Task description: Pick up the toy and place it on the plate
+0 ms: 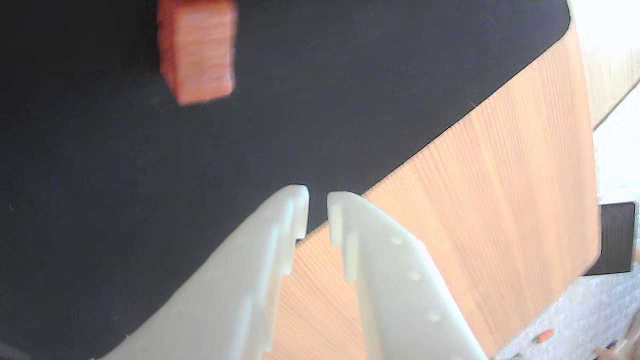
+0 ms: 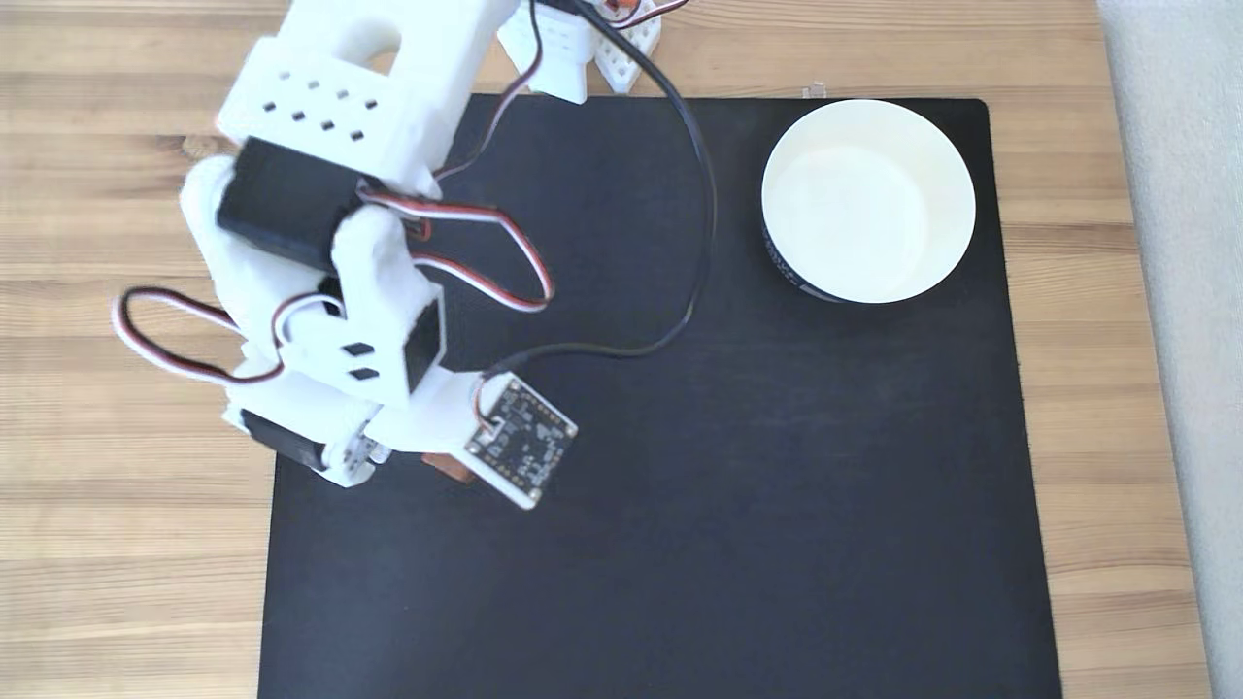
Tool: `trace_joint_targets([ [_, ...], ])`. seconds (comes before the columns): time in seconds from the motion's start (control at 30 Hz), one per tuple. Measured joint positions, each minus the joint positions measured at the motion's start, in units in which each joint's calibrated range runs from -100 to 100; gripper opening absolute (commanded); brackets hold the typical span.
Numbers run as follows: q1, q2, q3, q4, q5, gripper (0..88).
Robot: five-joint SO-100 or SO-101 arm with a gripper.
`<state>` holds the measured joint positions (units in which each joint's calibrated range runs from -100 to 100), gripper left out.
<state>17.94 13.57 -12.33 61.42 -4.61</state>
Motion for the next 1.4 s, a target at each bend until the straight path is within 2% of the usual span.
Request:
trace_joint_targets([
  [0.27, -6.16, 3.66, -6.8, 4.64, 0.05, 2.4],
  [0.5, -6.24, 6.99, -8.5, 8.27, 0.26, 2.4],
  [0.9, -4.83, 6.99, -8.5, 8.27, -0.05, 3.2],
  [0.97, -5.33, 6.99, -8.5, 8.27, -0.05, 10.0],
  [1.07, -5.16, 7.08, -9.07, 10.05, -0.15, 27.4],
  [1.1, -4.99, 7.08, -9.26, 10.81, -0.05, 29.2],
  [1.4, -5.16, 7.08, -9.26, 13.51, 0.0, 29.3],
])
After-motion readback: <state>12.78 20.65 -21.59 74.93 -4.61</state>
